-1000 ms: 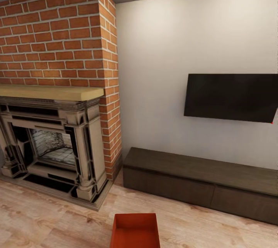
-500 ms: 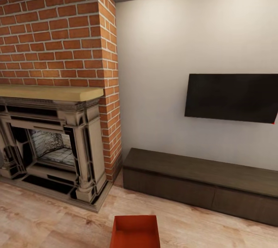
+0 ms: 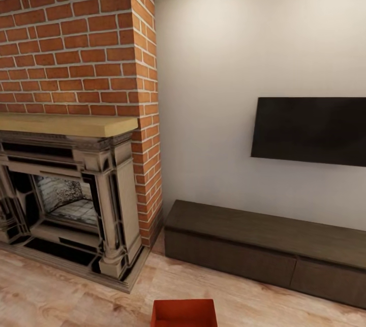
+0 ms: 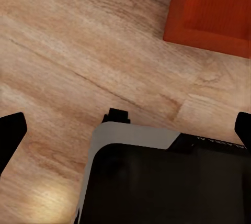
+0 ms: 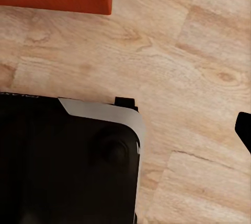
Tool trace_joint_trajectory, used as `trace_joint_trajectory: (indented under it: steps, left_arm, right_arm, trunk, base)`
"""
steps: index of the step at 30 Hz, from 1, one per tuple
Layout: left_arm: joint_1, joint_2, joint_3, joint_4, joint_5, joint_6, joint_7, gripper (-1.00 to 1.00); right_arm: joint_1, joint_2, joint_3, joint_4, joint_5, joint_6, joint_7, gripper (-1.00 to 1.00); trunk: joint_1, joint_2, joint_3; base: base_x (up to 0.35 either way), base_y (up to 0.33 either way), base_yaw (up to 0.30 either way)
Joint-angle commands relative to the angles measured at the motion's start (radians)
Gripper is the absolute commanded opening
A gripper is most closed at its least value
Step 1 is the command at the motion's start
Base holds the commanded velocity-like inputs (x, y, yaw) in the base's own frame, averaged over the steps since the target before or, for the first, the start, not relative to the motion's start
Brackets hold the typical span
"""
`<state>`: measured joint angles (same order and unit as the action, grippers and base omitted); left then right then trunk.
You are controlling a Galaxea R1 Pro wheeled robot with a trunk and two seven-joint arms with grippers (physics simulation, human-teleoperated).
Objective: Move the two storage containers from the living room to the garage. In the garage, place one container on the floor and stack the other container on top of it (either order is fine).
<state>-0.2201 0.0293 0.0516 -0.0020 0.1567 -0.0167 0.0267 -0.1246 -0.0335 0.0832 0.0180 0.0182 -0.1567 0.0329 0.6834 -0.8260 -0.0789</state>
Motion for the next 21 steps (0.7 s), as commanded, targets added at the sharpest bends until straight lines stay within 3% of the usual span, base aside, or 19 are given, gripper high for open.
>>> trace_joint_trajectory:
  steps: [1, 10, 21]
  left_arm:
    - [-0.001, 0.0, 0.004, 0.0, 0.004, -0.002, 0.001, 1.0]
    - [-0.001, 0.0, 0.004, 0.0, 0.004, -0.002, 0.001, 1.0]
    - [-0.001, 0.0, 0.004, 0.0, 0.004, -0.002, 0.001, 1.0]
  right_arm:
    - [-0.001, 0.0, 0.007, 0.002, 0.002, -0.004, 0.001, 1.0]
    - [-0.001, 0.0, 0.007, 0.002, 0.0, -0.004, 0.002, 1.0]
    - [-0.001, 0.001, 0.006, 0.002, 0.002, -0.004, -0.003, 1.0]
  trunk:
    - [0.0, -0.001, -0.002]
    - [0.0, -0.001, -0.002]
    - [0.0, -0.001, -0.002]
  base:
    - [0.081, 0.009, 0.0]
    - [0.02, 0.002, -0.001]
    - [0.001, 0.0, -0.078]
